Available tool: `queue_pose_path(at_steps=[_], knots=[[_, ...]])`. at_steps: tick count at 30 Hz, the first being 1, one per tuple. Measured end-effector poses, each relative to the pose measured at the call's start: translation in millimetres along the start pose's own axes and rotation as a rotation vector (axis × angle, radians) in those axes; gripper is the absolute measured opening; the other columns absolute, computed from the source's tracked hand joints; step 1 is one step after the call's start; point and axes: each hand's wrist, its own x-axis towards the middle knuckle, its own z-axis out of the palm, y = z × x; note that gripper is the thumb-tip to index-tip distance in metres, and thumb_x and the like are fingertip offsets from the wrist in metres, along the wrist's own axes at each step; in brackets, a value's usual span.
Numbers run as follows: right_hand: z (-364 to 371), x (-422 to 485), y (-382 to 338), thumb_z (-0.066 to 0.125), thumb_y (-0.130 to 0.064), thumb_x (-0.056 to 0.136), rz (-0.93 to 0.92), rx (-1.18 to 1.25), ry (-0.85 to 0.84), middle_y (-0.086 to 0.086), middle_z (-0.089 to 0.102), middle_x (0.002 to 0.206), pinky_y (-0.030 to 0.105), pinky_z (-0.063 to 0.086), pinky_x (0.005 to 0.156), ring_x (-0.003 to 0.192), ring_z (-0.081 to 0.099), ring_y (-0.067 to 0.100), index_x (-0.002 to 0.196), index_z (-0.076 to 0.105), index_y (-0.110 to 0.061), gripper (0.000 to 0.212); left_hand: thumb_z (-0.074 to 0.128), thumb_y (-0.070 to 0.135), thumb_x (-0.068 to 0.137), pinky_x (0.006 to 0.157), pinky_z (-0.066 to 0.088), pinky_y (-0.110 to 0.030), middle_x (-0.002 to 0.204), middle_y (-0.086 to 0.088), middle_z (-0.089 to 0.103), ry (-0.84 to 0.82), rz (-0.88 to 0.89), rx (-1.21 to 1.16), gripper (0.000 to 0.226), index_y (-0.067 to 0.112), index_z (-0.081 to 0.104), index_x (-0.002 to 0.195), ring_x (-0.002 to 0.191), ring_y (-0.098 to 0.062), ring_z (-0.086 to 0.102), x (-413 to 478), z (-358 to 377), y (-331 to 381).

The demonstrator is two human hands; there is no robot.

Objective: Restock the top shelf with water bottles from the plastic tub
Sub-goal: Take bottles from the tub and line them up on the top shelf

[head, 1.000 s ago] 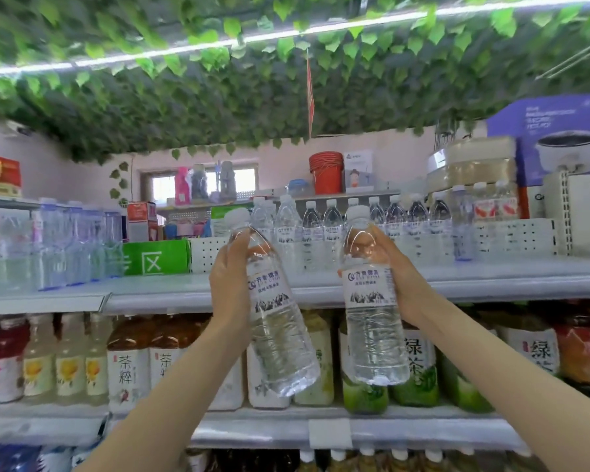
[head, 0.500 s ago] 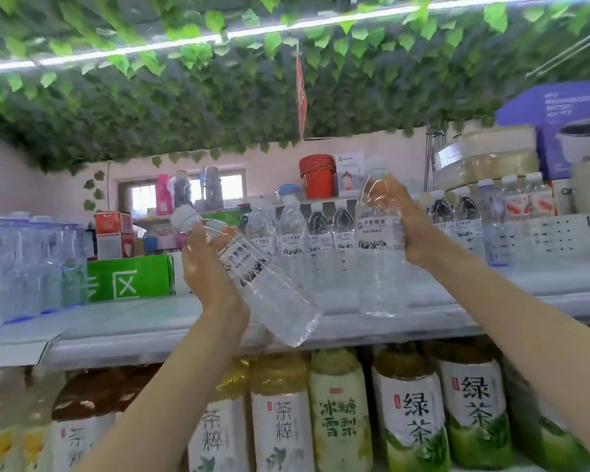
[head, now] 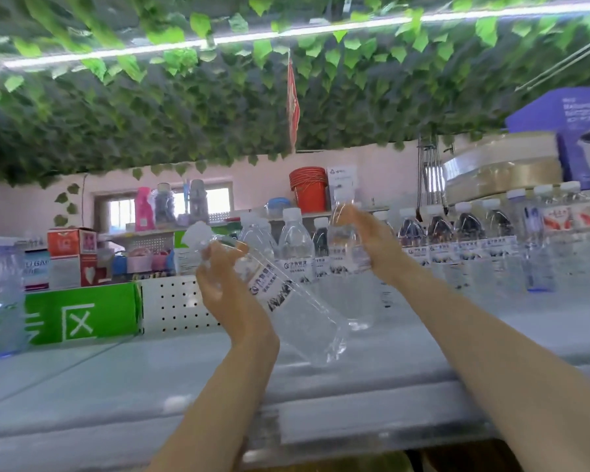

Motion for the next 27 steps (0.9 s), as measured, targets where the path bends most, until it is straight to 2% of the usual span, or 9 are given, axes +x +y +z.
queue_pose_path(at_steps=[2, 5, 8, 10, 13, 15, 19, 24, 27], knots=[[1.3, 1.1, 15.1, 0.042, -0.062, 0.086, 0.012, -0.065, -0.032, 0.004, 0.067, 0.115, 0.056, 0.043, 0.099, 0.108, 0.063, 0.022, 0.122, 0.061, -0.016, 0.062, 0.051, 0.044, 0.092, 0.066, 0.043, -0.008, 0.080, 0.023, 0.064, -0.053, 0.050, 0.018, 0.021, 0.028, 0.060, 0.103, 0.084, 0.010, 0.057, 4.9, 2.5, -3.9], [1.4, 5.3, 19.5, 0.037, -0.065, 0.084, 0.009, -0.141, -0.091, -0.001, 0.063, 0.121, 0.053, 0.035, 0.106, 0.117, 0.056, 0.017, 0.129, 0.055, -0.017, 0.068, 0.052, 0.046, 0.091, 0.076, 0.051, -0.019, 0.084, 0.015, 0.063, -0.118, 0.094, 0.067, 0.022, 0.028, 0.057, 0.102, 0.084, 0.000, 0.062, 8.6, 4.7, -4.5], [6.5, -1.9, 14.3, 0.033, -0.070, 0.079, 0.015, -0.208, -0.105, -0.002, 0.053, 0.129, 0.040, 0.031, 0.108, 0.120, 0.047, 0.012, 0.139, 0.043, -0.012, 0.084, 0.048, 0.039, 0.094, 0.063, 0.043, -0.007, 0.087, 0.019, 0.058, -0.103, 0.095, 0.070, 0.023, 0.020, 0.056, 0.105, 0.065, 0.021, 0.055, 6.0, 6.4, -7.7], [4.2, -5.8, 18.3, 0.048, -0.076, 0.062, 0.107, -0.345, -0.108, 0.002, 0.043, 0.138, 0.041, 0.039, 0.101, 0.122, 0.042, 0.016, 0.144, 0.032, -0.011, 0.106, 0.047, 0.037, 0.095, 0.063, 0.038, -0.009, 0.089, 0.021, 0.055, -0.086, 0.069, 0.067, 0.027, 0.016, 0.056, 0.110, 0.067, 0.024, 0.051, 2.3, 7.0, -7.1], [-2.2, -6.1, 26.0, 0.068, -0.065, 0.061, 0.331, -0.599, -0.142, 0.009, 0.024, 0.151, 0.035, 0.055, 0.074, 0.129, 0.040, 0.029, 0.148, 0.010, -0.009, 0.119, 0.047, 0.038, 0.095, 0.070, 0.033, -0.013, 0.090, 0.021, 0.053, -0.067, 0.023, 0.056, 0.014, 0.027, 0.053, 0.100, 0.083, 0.016, 0.046, 0.0, 6.8, -4.3], [-6.3, -5.7, 25.1, 0.072, -0.059, 0.066, 0.404, -0.614, -0.179, 0.010, 0.020, 0.154, 0.033, 0.056, 0.071, 0.132, 0.038, 0.031, 0.149, 0.007, -0.011, 0.116, 0.047, 0.039, 0.095, 0.076, 0.035, -0.017, 0.089, 0.025, 0.053, -0.056, 0.013, 0.056, 0.006, 0.036, 0.050, 0.091, 0.085, 0.014, 0.045, 0.3, 6.6, -3.5], [-10.1, -2.4, 27.4, 0.068, -0.042, 0.080, 0.403, -0.554, -0.253, 0.006, 0.040, 0.146, 0.042, 0.055, 0.076, 0.132, 0.040, 0.028, 0.139, 0.040, -0.018, 0.070, 0.047, 0.045, 0.093, 0.097, 0.041, -0.031, 0.115, 0.010, 0.058, -0.054, -0.019, 0.088, 0.005, 0.042, 0.050, 0.089, 0.109, -0.006, 0.053, 3.2, 4.8, -3.8], [0.8, 4.1, 37.5, 0.064, -0.044, 0.082, 0.526, -0.581, -0.161, 0.011, 0.011, 0.158, 0.042, 0.056, 0.079, 0.133, 0.036, 0.037, 0.151, -0.005, -0.015, 0.102, 0.048, 0.048, 0.092, 0.106, 0.037, -0.042, 0.127, 0.002, 0.056, -0.044, -0.022, 0.086, 0.009, 0.041, 0.051, 0.096, 0.120, -0.016, 0.050, 3.7, 3.0, -4.7], [9.2, 8.7, 37.1, 0.069, -0.039, 0.079, 0.564, -0.636, -0.111, 0.013, 0.008, 0.158, 0.044, 0.056, 0.073, 0.134, 0.034, 0.039, 0.152, 0.000, -0.017, 0.103, 0.047, 0.048, 0.092, 0.104, 0.038, -0.039, 0.121, 0.003, 0.058, -0.040, -0.014, 0.080, 0.015, 0.038, 0.053, 0.101, 0.120, -0.017, 0.051, 4.4, 2.4, -6.0]])
